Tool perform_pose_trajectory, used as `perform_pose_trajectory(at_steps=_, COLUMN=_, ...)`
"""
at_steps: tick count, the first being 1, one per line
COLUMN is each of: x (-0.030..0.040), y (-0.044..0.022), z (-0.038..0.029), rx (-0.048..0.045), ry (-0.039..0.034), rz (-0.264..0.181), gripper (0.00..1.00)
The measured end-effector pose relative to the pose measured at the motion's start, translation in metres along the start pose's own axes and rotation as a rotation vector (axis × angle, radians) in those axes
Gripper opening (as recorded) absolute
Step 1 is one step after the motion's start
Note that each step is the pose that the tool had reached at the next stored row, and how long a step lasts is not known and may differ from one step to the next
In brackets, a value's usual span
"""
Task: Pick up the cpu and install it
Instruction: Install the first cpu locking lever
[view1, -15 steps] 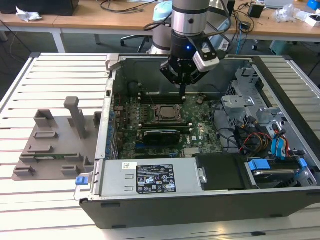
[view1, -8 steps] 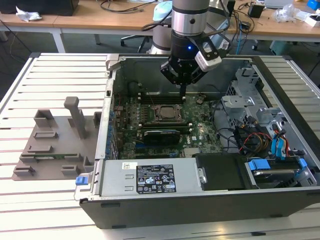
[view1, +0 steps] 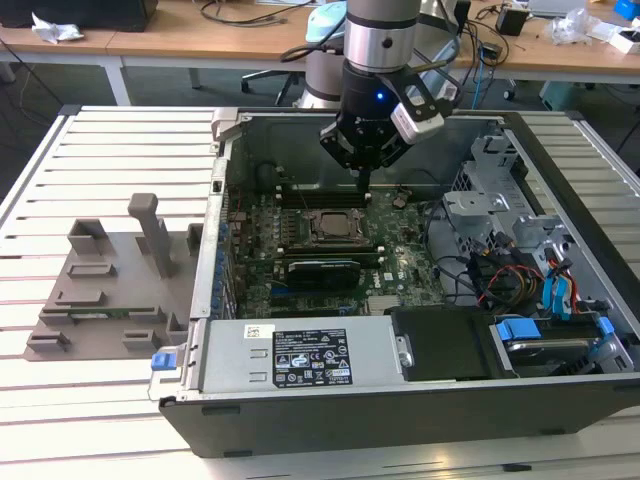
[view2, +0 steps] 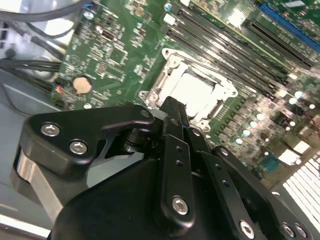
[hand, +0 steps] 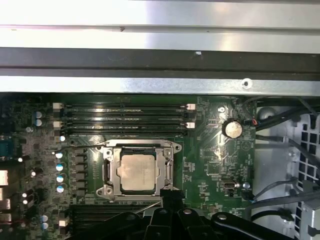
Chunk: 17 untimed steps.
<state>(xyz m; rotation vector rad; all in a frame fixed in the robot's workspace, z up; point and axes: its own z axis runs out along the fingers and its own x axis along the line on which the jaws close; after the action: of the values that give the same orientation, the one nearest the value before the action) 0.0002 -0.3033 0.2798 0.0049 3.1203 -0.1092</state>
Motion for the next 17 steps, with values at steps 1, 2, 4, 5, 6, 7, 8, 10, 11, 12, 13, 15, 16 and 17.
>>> perform_pose_trajectory(at_steps=1, x=0.0, y=0.0, z=-0.0001, rx=0.0002, ry=0.003, rz=0.0, gripper=0.11)
perform_pose_trajectory(at_steps=2, x=0.0, y=0.0, z=-0.0001, rx=0.0002, ry=0.003, rz=0.0, gripper=0.11)
perform_pose_trajectory(at_steps=4, x=0.0, y=0.0, z=0.0, rx=0.0001, ry=0.003, rz=0.0, gripper=0.11)
perform_pose_trajectory(at_steps=5, x=0.0, y=0.0, z=0.0, rx=0.0, ry=0.003, rz=0.0, gripper=0.11)
perform_pose_trajectory(at_steps=6, x=0.0, y=0.0, z=0.0, rx=0.0, ry=0.003, rz=0.0, gripper=0.11)
perform_pose_trajectory(at_steps=7, x=0.0, y=0.0, z=0.0, rx=0.0, ry=0.003, rz=0.0, gripper=0.11)
perform_pose_trajectory(at_steps=8, x=0.0007, y=0.0, z=0.0, rx=0.0, ry=0.003, rz=0.0, gripper=0.11)
perform_pose_trajectory(at_steps=10, x=0.0034, y=0.0, z=0.0, rx=-0.0001, ry=0.003, rz=0.0, gripper=0.11)
perform_pose_trajectory(at_steps=11, x=0.0057, y=0.0, z=0.0, rx=-0.0001, ry=0.0029, rz=0.0, gripper=0.11)
perform_pose_trajectory(at_steps=12, x=0.0074, y=0.0, z=-0.0001, rx=-0.0001, ry=0.003, rz=0.0, gripper=0.11)
perform_pose_trajectory(at_steps=13, x=0.0104, y=0.0, z=-0.0002, rx=-0.0001, ry=0.003, rz=0.0, gripper=0.11)
perform_pose_trajectory(at_steps=15, x=0.0137, y=0.0, z=-0.0002, rx=-0.0001, ry=0.003, rz=0.0, gripper=0.11)
perform_pose_trajectory(at_steps=16, x=0.0166, y=0.0, z=-0.0003, rx=0.0, ry=0.003, rz=0.0, gripper=0.11)
perform_pose_trajectory(at_steps=17, x=0.0178, y=0.0, z=-0.0003, rx=0.0, ry=0.003, rz=0.0, gripper=0.11)
